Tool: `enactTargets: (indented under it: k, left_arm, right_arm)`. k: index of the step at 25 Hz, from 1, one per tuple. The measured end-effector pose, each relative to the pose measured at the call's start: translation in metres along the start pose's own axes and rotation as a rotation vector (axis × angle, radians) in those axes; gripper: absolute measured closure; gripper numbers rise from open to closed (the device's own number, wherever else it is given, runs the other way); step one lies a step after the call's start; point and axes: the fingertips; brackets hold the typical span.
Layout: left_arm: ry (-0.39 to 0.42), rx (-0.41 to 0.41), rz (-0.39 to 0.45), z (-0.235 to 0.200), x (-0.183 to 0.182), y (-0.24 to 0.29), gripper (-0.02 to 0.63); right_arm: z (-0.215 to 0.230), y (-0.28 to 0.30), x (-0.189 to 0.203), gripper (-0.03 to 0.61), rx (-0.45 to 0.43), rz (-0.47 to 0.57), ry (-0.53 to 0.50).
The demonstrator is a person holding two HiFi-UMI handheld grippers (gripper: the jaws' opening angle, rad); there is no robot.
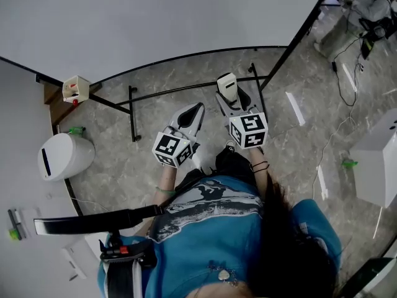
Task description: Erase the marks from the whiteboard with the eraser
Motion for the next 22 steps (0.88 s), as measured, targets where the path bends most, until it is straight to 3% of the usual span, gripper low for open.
enactTargets:
  k: [12, 22]
  left_arm:
    - [-0.081, 0.017, 0.052, 0.014, 0.025, -0.155, 0.611]
    - [-0.112, 0.095, 0.029, 0.071, 0.047, -0.208, 0.611]
  right_arm:
    - [-0.138, -0.084, 0.037, 0.316, 0.055, -0.008, -0.007]
    - [-0.183, -0.163, 0.064, 0.316, 0.11, -0.035, 0.015]
Point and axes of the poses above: the fingertips, and each gripper's own axes: y forward along the fingers, z to its right, x out of its underside, and after that the axes turned 2 degrees about z, right-handed
